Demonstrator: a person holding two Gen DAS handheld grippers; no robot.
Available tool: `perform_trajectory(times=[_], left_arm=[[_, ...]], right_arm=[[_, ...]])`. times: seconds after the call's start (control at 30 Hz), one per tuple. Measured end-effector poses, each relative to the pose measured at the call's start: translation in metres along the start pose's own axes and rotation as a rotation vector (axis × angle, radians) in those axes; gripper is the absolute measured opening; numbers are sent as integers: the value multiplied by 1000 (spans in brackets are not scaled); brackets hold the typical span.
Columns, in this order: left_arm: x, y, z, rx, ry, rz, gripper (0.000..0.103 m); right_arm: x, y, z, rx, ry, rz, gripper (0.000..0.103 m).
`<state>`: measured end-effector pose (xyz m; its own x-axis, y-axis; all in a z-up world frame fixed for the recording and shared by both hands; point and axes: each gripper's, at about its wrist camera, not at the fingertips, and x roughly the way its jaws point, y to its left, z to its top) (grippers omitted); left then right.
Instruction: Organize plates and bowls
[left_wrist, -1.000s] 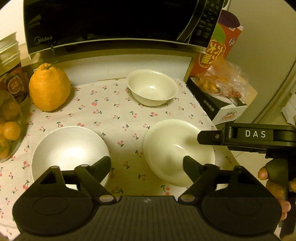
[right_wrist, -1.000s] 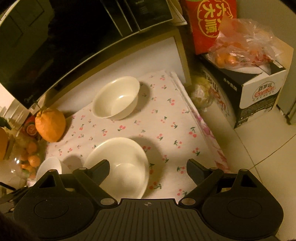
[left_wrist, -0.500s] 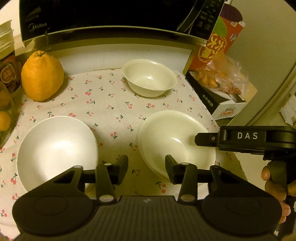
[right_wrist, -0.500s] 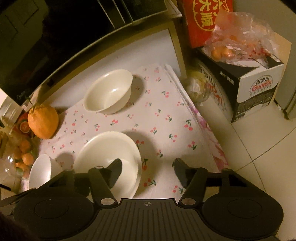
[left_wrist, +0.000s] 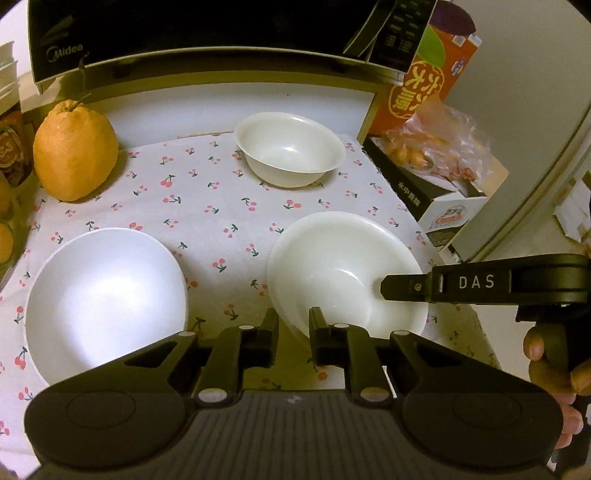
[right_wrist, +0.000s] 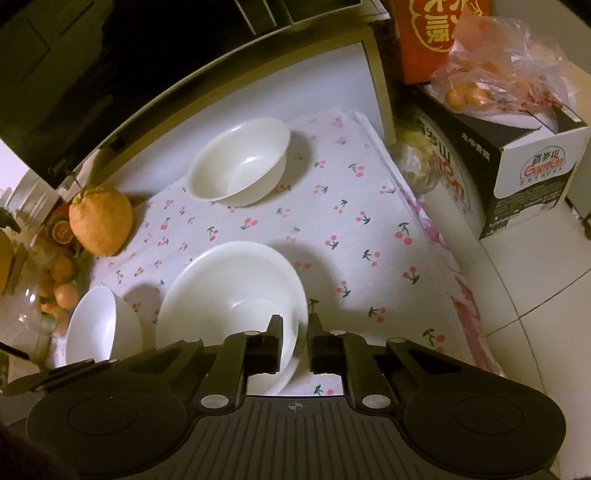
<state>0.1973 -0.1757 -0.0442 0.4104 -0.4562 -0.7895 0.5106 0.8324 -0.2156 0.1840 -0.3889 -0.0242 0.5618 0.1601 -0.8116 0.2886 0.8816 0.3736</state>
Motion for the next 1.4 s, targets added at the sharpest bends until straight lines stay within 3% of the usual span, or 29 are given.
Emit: perform_trajectory(times=[0.57, 0.97, 1.4], left_arm=[[-35, 10, 3, -14, -62, -1, 14], [-70, 42, 3, -60, -103, 34, 14], [-85, 79, -3, -104, -107, 81, 14]], right_arm=[[-27, 27, 6, -21, -47, 32, 11], [-38, 77, 6, -63, -73, 84, 12], [-20, 126, -4, -105, -51, 105, 14]])
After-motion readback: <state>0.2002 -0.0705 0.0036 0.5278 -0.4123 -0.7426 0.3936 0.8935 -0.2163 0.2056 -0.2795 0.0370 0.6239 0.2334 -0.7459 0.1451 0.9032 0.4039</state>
